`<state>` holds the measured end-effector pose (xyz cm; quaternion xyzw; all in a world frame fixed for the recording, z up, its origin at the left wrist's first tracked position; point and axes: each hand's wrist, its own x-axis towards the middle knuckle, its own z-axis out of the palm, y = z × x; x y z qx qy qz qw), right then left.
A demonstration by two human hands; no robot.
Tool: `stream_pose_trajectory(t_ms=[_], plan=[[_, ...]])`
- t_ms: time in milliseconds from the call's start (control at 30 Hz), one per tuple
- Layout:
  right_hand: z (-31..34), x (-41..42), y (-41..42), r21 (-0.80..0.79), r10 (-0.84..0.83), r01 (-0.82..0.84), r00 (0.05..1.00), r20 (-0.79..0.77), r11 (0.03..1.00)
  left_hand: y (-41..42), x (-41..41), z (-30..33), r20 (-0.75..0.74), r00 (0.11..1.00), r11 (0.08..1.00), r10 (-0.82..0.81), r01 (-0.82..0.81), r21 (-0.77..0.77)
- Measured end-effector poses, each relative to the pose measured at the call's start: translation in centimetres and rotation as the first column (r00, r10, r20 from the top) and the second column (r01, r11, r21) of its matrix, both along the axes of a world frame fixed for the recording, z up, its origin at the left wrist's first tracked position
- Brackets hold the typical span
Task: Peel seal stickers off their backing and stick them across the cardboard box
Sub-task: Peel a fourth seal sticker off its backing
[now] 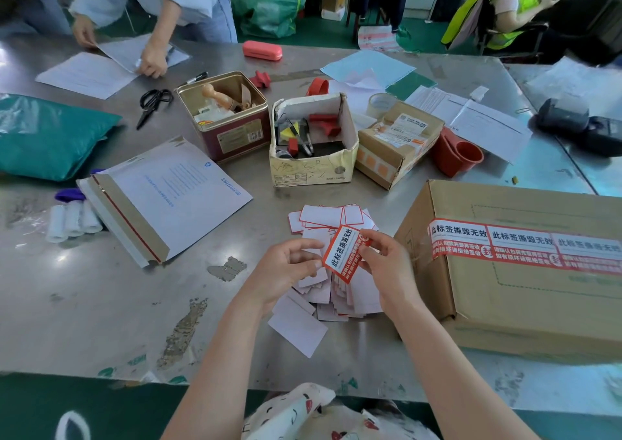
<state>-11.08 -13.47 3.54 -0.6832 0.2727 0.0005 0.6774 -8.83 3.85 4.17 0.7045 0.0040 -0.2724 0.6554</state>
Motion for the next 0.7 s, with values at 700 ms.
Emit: stream_pose_trajectory(t_ms=[700], plan=[[-0.21,0.18,0.22,0.016,-0.003,0.003,1.000,-0.016,1.000,-0.42,0.08,0.23,0.019,1.000,0.999,-0.023,0.023,-0.022]])
